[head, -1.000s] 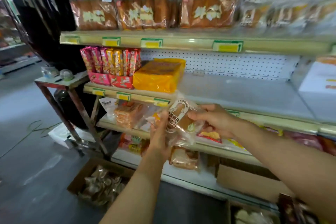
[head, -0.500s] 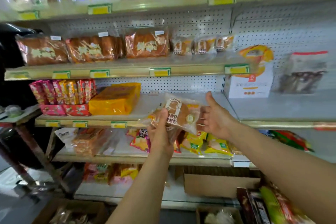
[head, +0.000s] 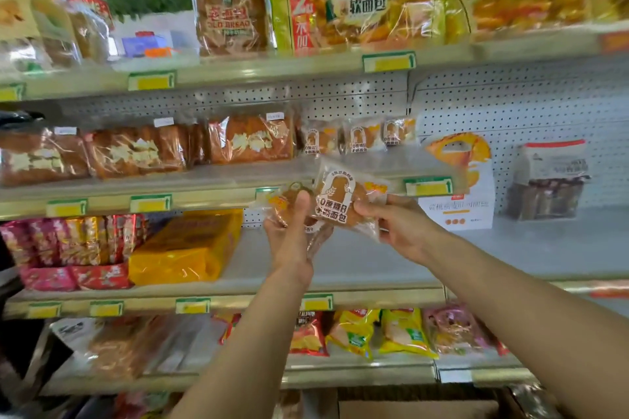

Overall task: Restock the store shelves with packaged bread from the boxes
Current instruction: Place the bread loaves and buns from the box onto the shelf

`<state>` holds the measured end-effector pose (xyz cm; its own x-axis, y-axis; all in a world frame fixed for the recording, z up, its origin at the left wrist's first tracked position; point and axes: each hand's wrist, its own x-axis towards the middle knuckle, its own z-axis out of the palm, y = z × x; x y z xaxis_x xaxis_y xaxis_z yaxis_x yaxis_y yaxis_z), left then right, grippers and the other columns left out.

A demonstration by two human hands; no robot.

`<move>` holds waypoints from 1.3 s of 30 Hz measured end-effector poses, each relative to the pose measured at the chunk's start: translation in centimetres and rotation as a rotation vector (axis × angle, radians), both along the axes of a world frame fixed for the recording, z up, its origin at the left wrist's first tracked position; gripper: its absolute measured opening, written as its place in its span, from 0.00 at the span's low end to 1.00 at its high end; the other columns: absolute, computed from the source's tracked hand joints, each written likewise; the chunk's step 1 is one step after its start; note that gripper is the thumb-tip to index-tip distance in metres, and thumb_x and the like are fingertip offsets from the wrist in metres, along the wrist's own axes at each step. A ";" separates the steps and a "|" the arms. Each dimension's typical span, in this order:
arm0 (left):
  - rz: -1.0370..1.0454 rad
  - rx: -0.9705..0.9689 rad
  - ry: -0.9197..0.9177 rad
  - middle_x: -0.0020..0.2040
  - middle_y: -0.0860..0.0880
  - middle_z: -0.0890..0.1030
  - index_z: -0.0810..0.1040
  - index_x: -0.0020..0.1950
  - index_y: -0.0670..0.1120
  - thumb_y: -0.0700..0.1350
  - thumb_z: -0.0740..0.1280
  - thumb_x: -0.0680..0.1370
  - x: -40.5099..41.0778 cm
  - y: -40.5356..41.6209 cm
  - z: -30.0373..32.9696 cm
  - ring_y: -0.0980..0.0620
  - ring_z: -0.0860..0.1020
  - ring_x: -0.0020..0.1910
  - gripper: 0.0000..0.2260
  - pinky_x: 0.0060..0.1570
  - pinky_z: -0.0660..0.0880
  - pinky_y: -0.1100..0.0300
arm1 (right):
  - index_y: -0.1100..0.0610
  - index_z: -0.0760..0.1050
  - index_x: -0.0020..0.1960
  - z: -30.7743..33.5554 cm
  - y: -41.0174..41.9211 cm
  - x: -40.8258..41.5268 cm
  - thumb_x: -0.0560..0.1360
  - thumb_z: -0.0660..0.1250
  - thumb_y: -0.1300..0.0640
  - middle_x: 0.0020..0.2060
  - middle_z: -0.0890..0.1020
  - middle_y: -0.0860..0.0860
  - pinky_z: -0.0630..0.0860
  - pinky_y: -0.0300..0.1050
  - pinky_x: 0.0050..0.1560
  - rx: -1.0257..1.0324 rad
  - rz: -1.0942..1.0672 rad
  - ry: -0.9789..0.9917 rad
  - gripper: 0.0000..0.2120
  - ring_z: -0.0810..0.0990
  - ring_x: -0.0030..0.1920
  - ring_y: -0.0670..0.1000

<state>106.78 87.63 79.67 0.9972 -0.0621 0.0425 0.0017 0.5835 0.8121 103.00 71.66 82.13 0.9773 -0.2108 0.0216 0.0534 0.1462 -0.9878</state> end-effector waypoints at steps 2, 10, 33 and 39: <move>-0.027 0.031 -0.012 0.61 0.44 0.81 0.65 0.70 0.50 0.47 0.77 0.70 1.5 0.0 1.3 0.44 0.85 0.51 0.33 0.49 0.83 0.46 | 0.58 0.81 0.53 0.9 -1.3 0.9 0.70 0.74 0.61 0.46 0.86 0.53 0.75 0.46 0.46 -0.009 -0.025 -0.020 0.12 0.84 0.47 0.51; -0.112 0.181 -0.046 0.52 0.50 0.78 0.68 0.63 0.47 0.44 0.71 0.78 6.3 -4.5 6.2 0.42 0.83 0.54 0.17 0.36 0.84 0.53 | 0.56 0.80 0.50 4.7 -8.5 3.7 0.71 0.74 0.62 0.43 0.86 0.49 0.78 0.42 0.43 -0.052 -0.091 -0.103 0.09 0.85 0.42 0.46; -0.143 0.426 -0.077 0.54 0.44 0.83 0.69 0.66 0.42 0.44 0.78 0.68 17.4 -14.0 10.0 0.43 0.85 0.46 0.30 0.45 0.83 0.46 | 0.61 0.65 0.74 6.5 -25.9 16.5 0.67 0.79 0.59 0.65 0.77 0.53 0.70 0.52 0.66 -0.290 -0.284 -0.082 0.40 0.74 0.65 0.55; -0.196 0.550 -0.132 0.53 0.42 0.85 0.77 0.63 0.43 0.44 0.77 0.71 24.2 -14.4 10.4 0.47 0.86 0.40 0.22 0.32 0.81 0.57 | 0.61 0.73 0.61 6.4 -27.4 23.4 0.65 0.79 0.62 0.58 0.79 0.55 0.70 0.43 0.51 -0.338 -0.308 -0.017 0.27 0.76 0.63 0.55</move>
<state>131.01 73.24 90.05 0.9533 -0.2927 0.0750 -0.0547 0.0768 0.9955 126.41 44.24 88.49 0.8690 -0.4700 0.1549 0.0609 -0.2090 -0.9760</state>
